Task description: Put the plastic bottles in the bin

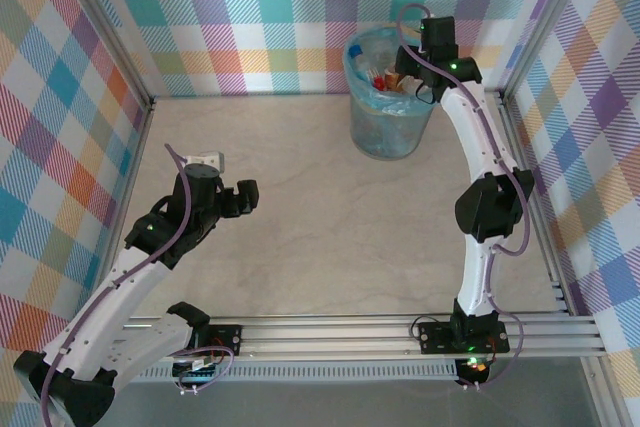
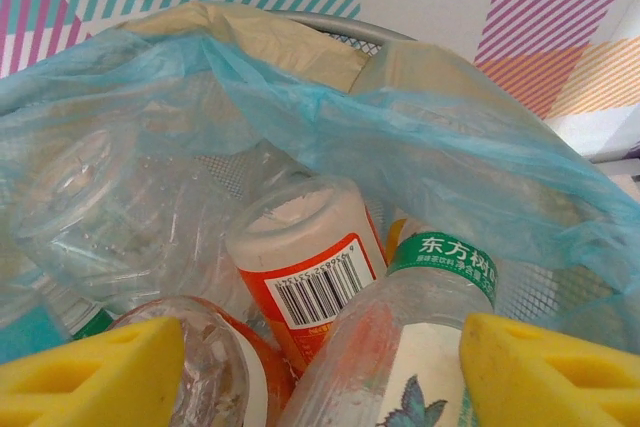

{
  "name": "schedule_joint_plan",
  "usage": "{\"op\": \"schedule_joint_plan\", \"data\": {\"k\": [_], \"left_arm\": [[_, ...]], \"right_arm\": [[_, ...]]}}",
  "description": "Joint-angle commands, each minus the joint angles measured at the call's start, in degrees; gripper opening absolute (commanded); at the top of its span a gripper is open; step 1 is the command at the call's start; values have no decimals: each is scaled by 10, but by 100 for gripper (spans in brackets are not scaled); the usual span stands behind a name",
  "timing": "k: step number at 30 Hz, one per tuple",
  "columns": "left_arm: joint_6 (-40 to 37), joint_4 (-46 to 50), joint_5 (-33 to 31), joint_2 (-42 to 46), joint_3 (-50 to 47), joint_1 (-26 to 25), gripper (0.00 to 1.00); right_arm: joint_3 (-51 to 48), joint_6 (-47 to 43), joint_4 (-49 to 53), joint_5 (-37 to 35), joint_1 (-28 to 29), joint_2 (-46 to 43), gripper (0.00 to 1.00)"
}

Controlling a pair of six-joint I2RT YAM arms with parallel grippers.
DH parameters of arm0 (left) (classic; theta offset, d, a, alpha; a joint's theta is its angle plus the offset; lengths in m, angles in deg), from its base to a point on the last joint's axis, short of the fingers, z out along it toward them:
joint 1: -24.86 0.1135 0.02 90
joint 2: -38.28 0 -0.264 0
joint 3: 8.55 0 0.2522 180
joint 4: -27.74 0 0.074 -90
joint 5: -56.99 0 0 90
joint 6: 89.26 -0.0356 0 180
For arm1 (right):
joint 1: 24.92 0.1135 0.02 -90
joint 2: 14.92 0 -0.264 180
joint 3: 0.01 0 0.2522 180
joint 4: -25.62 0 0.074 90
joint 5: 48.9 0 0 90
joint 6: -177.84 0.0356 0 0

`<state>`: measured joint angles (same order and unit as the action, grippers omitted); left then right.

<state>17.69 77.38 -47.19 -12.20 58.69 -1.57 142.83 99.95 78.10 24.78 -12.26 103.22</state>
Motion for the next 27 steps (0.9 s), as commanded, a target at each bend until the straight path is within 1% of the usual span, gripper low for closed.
{"op": "schedule_joint_plan", "data": {"k": [1, 3, 6, 9, 12, 14, 15, 17, 19, 22, 25, 27], "left_arm": [[1, 3, -5, -5, 11, 4, 95], [-8, 3, -12, -9, 20, 4, 96], [-17, 1, -17, -15, 36, 4, 96], [-23, -8, -18, -22, 47, 4, 96], [-33, -19, -27, -29, 53, 4, 97], [-44, -37, -36, -33, 51, 4, 97], [-51, -52, -43, -35, 47, 4, 97], [-70, -93, -61, -39, 29, 5, 98], [-92, -144, -87, -45, 7, 9, 100], [-123, -228, -119, -55, -28, 24, 100], [-137, -319, -133, -63, -78, 53, 100], [-147, -374, -150, -68, -114, 71, 100]], "right_arm": [[5, 31, 61, 56, -3, -9, 77], [27, 37, 72, 73, -3, -16, 80], [56, 45, 74, 81, -2, -41, 92], [61, 44, 57, 78, -2, -80, 100], [46, 42, 44, 75, -1, -126, 100], [-1, 42, 25, 73, 0, -176, 100], [-47, 43, 6, 71, 1, -209, 99], [-167, 43, -51, 50, 1, -286, 100], [-322, 38, -128, 6, 0, -382, 99], [-529, 3, -231, -50, 0, -507, 100], [-694, -49, -300, -78, 0, -599, 100], [-786, -77, -342, -81, -1, -631, 100]]}}
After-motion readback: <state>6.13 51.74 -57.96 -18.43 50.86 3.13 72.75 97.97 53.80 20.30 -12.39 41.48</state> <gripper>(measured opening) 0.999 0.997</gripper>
